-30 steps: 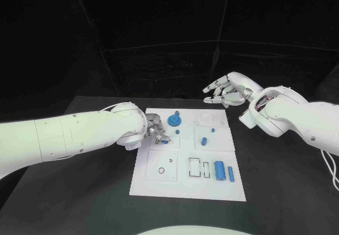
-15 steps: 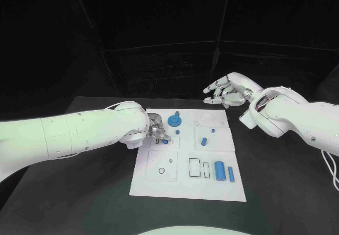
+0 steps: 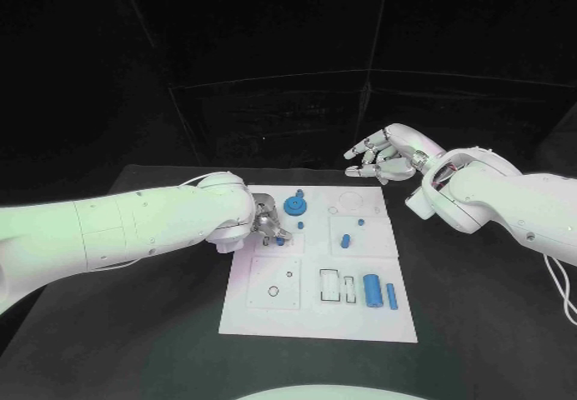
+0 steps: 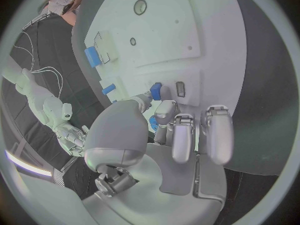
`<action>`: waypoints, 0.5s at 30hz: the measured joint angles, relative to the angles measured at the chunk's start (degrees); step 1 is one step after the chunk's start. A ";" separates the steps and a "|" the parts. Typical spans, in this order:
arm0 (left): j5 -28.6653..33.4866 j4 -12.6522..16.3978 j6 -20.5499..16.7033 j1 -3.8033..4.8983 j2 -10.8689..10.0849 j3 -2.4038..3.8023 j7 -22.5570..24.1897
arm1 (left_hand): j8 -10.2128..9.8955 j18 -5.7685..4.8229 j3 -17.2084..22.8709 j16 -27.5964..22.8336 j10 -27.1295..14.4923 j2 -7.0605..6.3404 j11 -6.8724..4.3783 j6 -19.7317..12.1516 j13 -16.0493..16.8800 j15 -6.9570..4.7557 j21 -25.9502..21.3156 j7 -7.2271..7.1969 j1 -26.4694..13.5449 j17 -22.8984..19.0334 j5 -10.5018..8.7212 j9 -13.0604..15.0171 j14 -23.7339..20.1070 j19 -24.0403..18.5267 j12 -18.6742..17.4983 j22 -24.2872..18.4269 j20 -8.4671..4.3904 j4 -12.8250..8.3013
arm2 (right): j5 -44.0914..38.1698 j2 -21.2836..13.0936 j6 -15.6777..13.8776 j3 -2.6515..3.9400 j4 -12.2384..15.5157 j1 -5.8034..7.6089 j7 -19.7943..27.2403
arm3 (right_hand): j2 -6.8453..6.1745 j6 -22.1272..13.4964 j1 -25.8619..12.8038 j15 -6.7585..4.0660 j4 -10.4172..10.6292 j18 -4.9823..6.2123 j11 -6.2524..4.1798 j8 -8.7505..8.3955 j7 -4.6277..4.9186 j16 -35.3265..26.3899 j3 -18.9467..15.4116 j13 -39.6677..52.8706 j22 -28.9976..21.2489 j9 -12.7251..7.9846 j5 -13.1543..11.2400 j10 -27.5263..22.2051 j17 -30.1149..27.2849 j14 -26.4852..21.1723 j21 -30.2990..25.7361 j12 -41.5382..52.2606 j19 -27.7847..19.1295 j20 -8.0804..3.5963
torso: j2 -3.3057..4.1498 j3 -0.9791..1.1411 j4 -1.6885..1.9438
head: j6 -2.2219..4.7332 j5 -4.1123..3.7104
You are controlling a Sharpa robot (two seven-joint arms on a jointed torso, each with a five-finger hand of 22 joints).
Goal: Assemble the parts on the task board
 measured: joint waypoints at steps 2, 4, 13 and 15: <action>0.00 -0.10 0.05 0.01 0.08 0.01 -0.09 | 0.00 0.00 -0.43 0.00 0.00 -0.26 0.00 0.15 0.00 0.00 0.00 0.15 -0.26 0.00 0.00 0.00 0.00 0.00 0.00 0.00 0.00 0.09 | 0.01 0.00 0.01 0.00 0.00 0.00 -0.05 | 0.00 0.00 0.00 0.00 0.00 0.00 0.00 0.00 0.00 -0.29 0.00 -0.02 -0.17 0.00 0.00 0.00 -0.13 0.00 -0.11 0.00 0.00 0.00 | 0.01 -0.01 0.00 | -0.02 -0.02; 0.00 -0.24 0.09 0.01 0.16 0.01 -0.20 | 0.00 0.00 -1.15 0.00 0.14 -0.33 -0.14 0.19 0.12 0.00 0.00 0.19 -0.33 0.00 0.00 0.10 0.00 0.00 0.17 0.00 0.00 0.12 | 0.02 0.00 0.02 0.00 0.00 0.00 -0.10 | 0.00 0.00 0.00 0.00 0.16 0.00 0.00 0.00 0.00 -0.31 -0.16 -0.02 -0.18 0.00 0.00 0.00 -0.13 0.00 -0.11 0.00 0.00 0.00 | 0.02 -0.01 0.00 | -0.05 -0.04; 0.06 -0.61 0.18 -0.01 0.25 -0.01 -0.44 | 0.17 0.00 -5.42 0.00 0.22 -1.16 -0.22 0.29 0.38 0.00 0.00 0.09 -1.69 0.00 0.00 0.46 0.00 0.00 0.51 0.00 0.00 0.97 | 0.04 -0.08 0.04 0.00 0.04 0.00 -0.25 | 0.00 -0.18 0.00 0.00 0.35 0.00 0.00 0.00 -0.18 -0.66 -0.35 -0.26 -0.58 0.00 -0.75 0.00 -0.36 0.00 -0.34 0.00 0.00 0.00 | 0.02 -0.04 0.10 | -0.09 -0.09; 0.08 -0.64 0.18 -0.02 0.23 -0.01 -0.46 | 0.21 0.00 -7.02 0.00 0.29 -1.55 -0.29 0.29 0.46 0.00 0.00 0.09 -2.59 0.00 0.00 0.52 0.00 0.00 0.51 0.00 0.00 1.51 | 0.04 -0.09 0.05 0.00 0.05 0.00 -0.26 | 0.00 -0.18 0.00 0.00 0.57 0.00 0.00 0.00 -0.18 -0.66 -0.57 -0.26 -0.65 0.00 -0.82 0.00 -0.36 0.00 -0.34 0.00 0.00 0.00 | 0.01 -0.04 0.10 | -0.09 -0.09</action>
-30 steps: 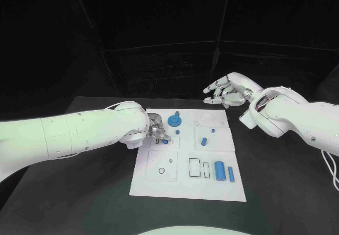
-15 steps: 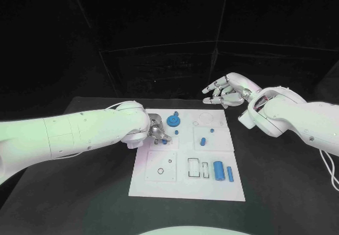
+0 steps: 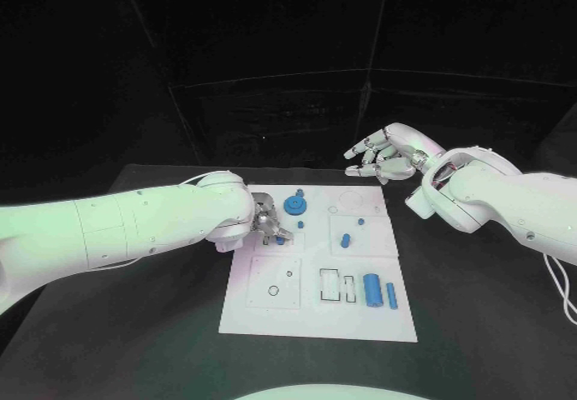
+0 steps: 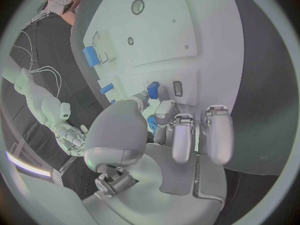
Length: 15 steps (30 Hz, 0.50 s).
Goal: Assemble the parts on the task board
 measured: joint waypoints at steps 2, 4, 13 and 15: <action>0.02 0.02 -0.01 -0.01 -0.08 0.00 -0.01 | 0.00 0.00 -2.14 0.00 0.13 -0.35 -0.14 0.08 0.07 0.00 0.00 -0.08 -1.08 0.00 0.00 0.08 0.00 0.00 0.21 0.00 0.00 0.44 | 0.00 -0.02 0.00 0.00 0.00 0.00 -0.01 | 0.00 -0.04 0.00 0.00 0.08 0.00 0.00 0.00 0.05 0.00 -0.08 -0.10 -0.11 0.00 -0.20 0.00 -0.09 0.00 -0.26 0.00 0.00 0.00 | -0.01 -0.01 0.00 | 0.00 0.01; 0.03 0.13 -0.05 -0.02 -0.31 0.00 -0.04 | 0.00 0.00 -4.32 0.00 0.13 -0.21 -0.13 0.19 0.21 0.00 0.00 -0.20 -2.27 0.00 -0.40 0.13 0.00 0.00 0.25 0.00 0.00 0.54 | 0.00 -0.05 0.01 0.00 0.00 0.00 -0.01 | 0.00 -0.21 0.00 0.00 0.16 0.00 0.00 0.00 0.21 0.00 -0.16 -0.11 -0.14 0.00 -0.26 0.00 -0.09 0.00 -0.26 0.00 0.00 0.00 | -0.01 -0.03 0.00 | 0.02 0.04; 0.12 1.76 -0.32 -0.23 -2.34 0.90 -0.29 | 0.39 0.00 -8.85 0.00 0.34 0.27 -0.34 0.42 0.52 -0.21 0.00 -0.43 -3.98 0.00 -0.68 0.36 -0.21 0.00 0.61 0.00 -0.42 0.77 | 0.02 -0.11 0.03 0.00 -0.04 0.00 -0.07 | 0.00 -0.21 0.00 0.00 0.37 0.00 0.00 0.00 0.21 -0.22 -0.37 -0.17 -0.41 0.00 -0.26 0.00 -0.26 0.00 -0.50 0.00 0.00 0.00 | -0.02 -0.04 0.00 | 0.13 0.04; 0.17 2.06 -0.42 -0.22 -2.69 1.63 -0.32 | 0.39 0.00 -9.06 0.00 0.34 0.27 -0.34 0.41 0.47 -0.27 0.00 -0.42 -3.98 0.00 -0.68 0.40 -0.15 0.00 0.61 0.00 -0.42 0.65 | 0.02 -0.11 0.03 0.00 -0.04 0.00 -0.09 | 0.00 -0.21 0.00 0.00 0.37 0.00 0.00 0.00 0.21 -0.22 -0.37 -0.17 -0.48 0.00 -0.26 0.00 -0.29 0.00 -0.60 0.00 0.00 0.00 | -0.02 -0.05 -0.03 | 0.16 0.04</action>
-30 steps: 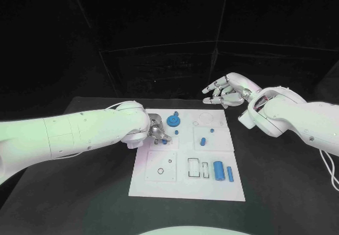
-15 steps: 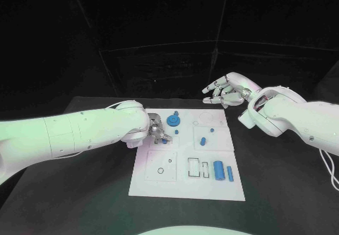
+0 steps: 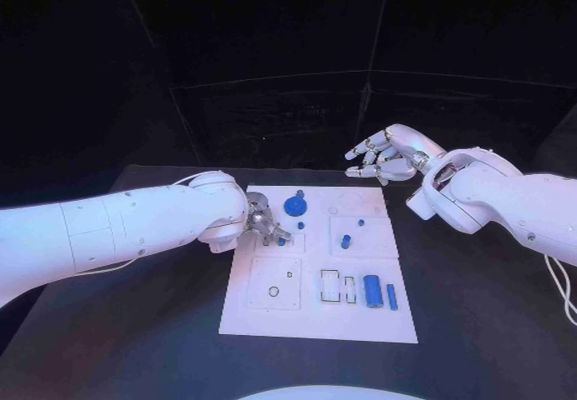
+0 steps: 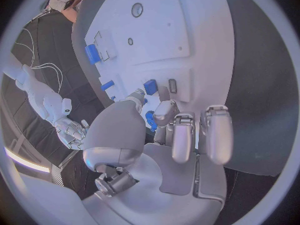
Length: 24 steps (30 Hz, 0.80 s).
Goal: Assemble the parts on the task board
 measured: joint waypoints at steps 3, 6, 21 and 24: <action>0.27 0.70 -0.23 0.05 -0.59 1.72 -0.01 | 0.00 0.00 -0.60 0.00 0.00 0.35 0.00 -0.01 -0.24 -0.15 0.00 0.01 -0.35 0.00 0.00 0.01 0.15 0.00 0.00 0.00 0.00 0.12 | 0.01 -0.08 -0.01 0.00 -0.06 0.00 -0.05 | 0.00 0.00 0.00 0.00 0.00 0.00 0.00 0.00 0.00 -0.29 0.00 -0.02 -0.27 0.00 0.00 0.00 -0.30 0.00 0.00 0.00 0.00 0.00 | 0.01 -0.03 -0.08 | 0.04 -0.07; 0.69 1.58 -0.47 0.09 -1.31 4.06 0.00 | 0.00 0.00 -1.57 0.00 0.00 0.79 0.00 -0.01 -0.46 -0.15 0.00 0.01 -0.79 0.00 0.00 0.01 0.15 0.00 0.00 0.00 0.00 0.12 | 0.01 -0.13 -0.06 0.00 -0.11 0.00 -0.07 | 0.00 -0.20 0.00 0.30 0.30 0.06 0.02 0.00 -0.08 -1.72 -0.30 -0.31 -1.89 0.00 0.00 -0.02 -1.66 -0.58 -1.27 -0.09 -1.27 0.16 | 0.03 -0.03 -0.16 | 0.04 -0.16; 2.86 -3.41 2.77 2.86 -2.10 7.60 -0.51 | -5.30 0.00 -6.06 0.00 -3.10 3.13 2.06 -3.53 -5.44 0.81 -1.99 2.29 5.35 0.00 0.00 -3.81 0.04 0.01 -3.95 0.04 0.61 -0.27 | 0.02 0.14 -0.21 0.00 -0.62 0.00 -0.17 | 0.00 -0.70 0.00 0.41 0.83 0.92 0.20 0.00 0.32 -5.32 -0.83 -1.75 -6.34 0.00 0.00 -1.04 -5.27 -1.65 -4.50 -0.95 -3.40 0.29 | -0.03 0.13 0.10 | 0.47 -0.18; 2.66 -6.24 4.17 3.07 -0.76 7.30 -0.73 | -6.00 0.01 -6.20 0.00 -3.50 3.35 2.06 -3.62 -5.91 1.01 -1.99 2.38 5.58 0.00 0.00 -4.65 0.25 0.03 -4.24 0.04 1.00 -0.28 | 0.02 0.18 -0.21 -0.01 -0.65 0.00 -0.21 | 0.00 -0.70 0.00 0.41 0.83 0.92 0.20 0.00 0.32 -5.32 -0.83 -1.85 -6.39 0.00 0.00 -1.04 -5.27 -1.65 -4.50 -0.95 -3.40 0.29 | -0.04 0.15 0.10 | 0.52 -0.02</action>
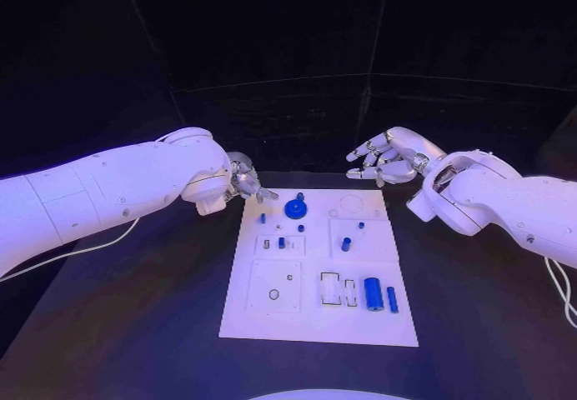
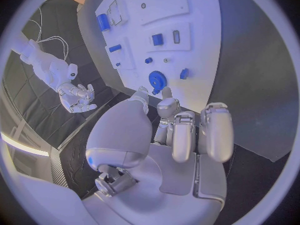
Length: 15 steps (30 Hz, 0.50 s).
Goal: Assemble the parts on the task board
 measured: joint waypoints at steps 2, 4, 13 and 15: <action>-0.42 -2.06 0.94 0.07 1.31 -0.67 -0.03 | -0.33 0.00 -0.47 0.00 -0.32 0.12 0.32 0.00 -0.30 0.20 0.00 0.00 0.61 0.00 0.00 -0.41 -0.20 0.00 -0.26 0.00 0.00 0.00 | 0.00 0.02 0.00 0.00 -0.01 0.00 -0.03 | 0.23 0.00 0.24 0.00 0.00 0.00 0.00 0.00 0.00 0.00 0.00 -0.11 -0.06 0.00 0.25 0.00 0.00 0.00 0.00 0.00 0.00 0.00 | 0.00 -0.01 0.00 | 0.08 0.12; -0.88 -3.70 1.71 0.07 2.43 -1.31 -0.03 | -0.39 0.00 -0.47 0.00 -0.31 0.12 0.31 0.00 -0.44 0.20 0.00 0.00 0.61 0.00 0.00 -0.67 -0.20 0.00 -0.38 0.00 0.00 0.00 | 0.00 0.06 0.00 0.00 -0.02 0.00 -0.05 | 0.23 0.00 0.23 0.00 0.00 0.00 0.00 0.00 0.00 0.00 0.00 -0.11 -0.06 0.00 0.25 0.00 0.00 0.00 0.00 0.00 0.00 0.00 | 0.00 -0.02 -0.01 | 0.12 0.21; -3.71 -11.18 5.55 -0.67 6.61 -3.54 0.86 | -0.65 0.00 -1.22 0.00 -0.31 0.50 0.31 0.24 -0.54 0.20 0.00 0.23 0.99 0.00 0.00 -1.31 -0.21 0.00 -0.38 -0.01 0.00 0.25 | 0.01 0.12 0.04 0.00 -0.01 0.00 -0.12 | 0.23 0.00 0.23 0.00 0.00 -0.01 0.00 0.00 0.00 0.00 0.00 -0.34 0.03 0.00 0.25 0.00 0.29 0.00 0.00 0.00 0.00 0.00 | 0.07 -0.11 -0.04 | 0.21 0.34; -4.37 -12.23 6.05 -0.74 7.11 -3.64 1.20 | -0.65 0.00 -1.55 0.00 -0.31 0.50 0.31 0.44 -0.54 0.20 -0.01 0.43 0.99 0.00 0.00 -1.49 -0.21 -0.15 -0.38 -0.01 0.15 0.28 | 0.01 0.12 0.04 0.00 0.00 0.00 -0.13 | 0.37 0.00 0.37 0.00 0.15 0.00 0.00 0.12 0.00 0.00 -0.15 -0.41 0.03 0.00 0.52 0.01 0.34 0.00 0.00 0.00 0.00 0.00 | 0.08 -0.10 -0.04 | 0.21 0.41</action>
